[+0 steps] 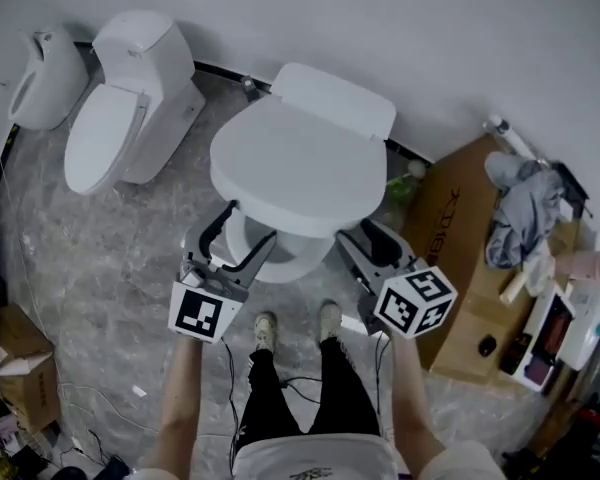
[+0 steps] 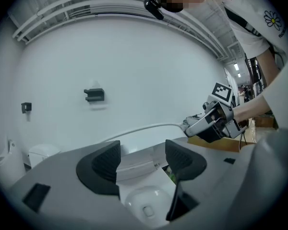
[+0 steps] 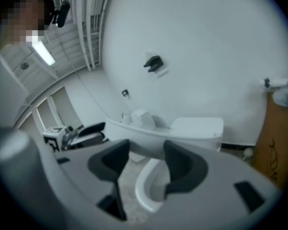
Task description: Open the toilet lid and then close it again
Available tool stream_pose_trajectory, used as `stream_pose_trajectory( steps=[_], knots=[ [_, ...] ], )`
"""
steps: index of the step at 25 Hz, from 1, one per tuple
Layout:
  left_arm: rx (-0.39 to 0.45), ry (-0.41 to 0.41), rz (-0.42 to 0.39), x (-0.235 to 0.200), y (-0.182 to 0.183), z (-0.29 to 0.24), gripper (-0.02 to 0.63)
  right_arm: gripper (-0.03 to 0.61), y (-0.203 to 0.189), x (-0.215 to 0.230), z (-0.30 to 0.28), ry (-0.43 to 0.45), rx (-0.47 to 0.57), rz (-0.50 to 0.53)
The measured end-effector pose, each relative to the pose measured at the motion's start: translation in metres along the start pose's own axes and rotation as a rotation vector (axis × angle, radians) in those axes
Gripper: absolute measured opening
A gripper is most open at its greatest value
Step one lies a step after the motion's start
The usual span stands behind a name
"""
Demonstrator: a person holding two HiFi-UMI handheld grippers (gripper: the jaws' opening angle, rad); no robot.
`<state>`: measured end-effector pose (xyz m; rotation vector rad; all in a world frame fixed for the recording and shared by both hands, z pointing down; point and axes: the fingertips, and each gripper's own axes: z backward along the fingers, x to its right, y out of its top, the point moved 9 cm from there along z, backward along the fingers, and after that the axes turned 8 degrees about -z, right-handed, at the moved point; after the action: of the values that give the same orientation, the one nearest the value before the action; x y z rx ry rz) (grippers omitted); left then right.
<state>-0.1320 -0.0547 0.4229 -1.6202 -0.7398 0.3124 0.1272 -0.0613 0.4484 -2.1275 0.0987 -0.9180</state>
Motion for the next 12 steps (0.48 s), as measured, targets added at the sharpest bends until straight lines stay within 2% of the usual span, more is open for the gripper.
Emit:
stream_pose_trajectory(
  steps=[7, 12],
  knots=[
    [0.033, 0.014, -0.047, -0.030, 0.053, -0.047, 0.311, 0.249, 0.067, 0.013, -0.004, 0.052, 0.048, -0.073],
    [0.061, 0.049, -0.076, -0.046, 0.081, -0.087, 0.311, 0.249, 0.110, 0.029, -0.009, 0.070, 0.031, -0.058]
  ],
)
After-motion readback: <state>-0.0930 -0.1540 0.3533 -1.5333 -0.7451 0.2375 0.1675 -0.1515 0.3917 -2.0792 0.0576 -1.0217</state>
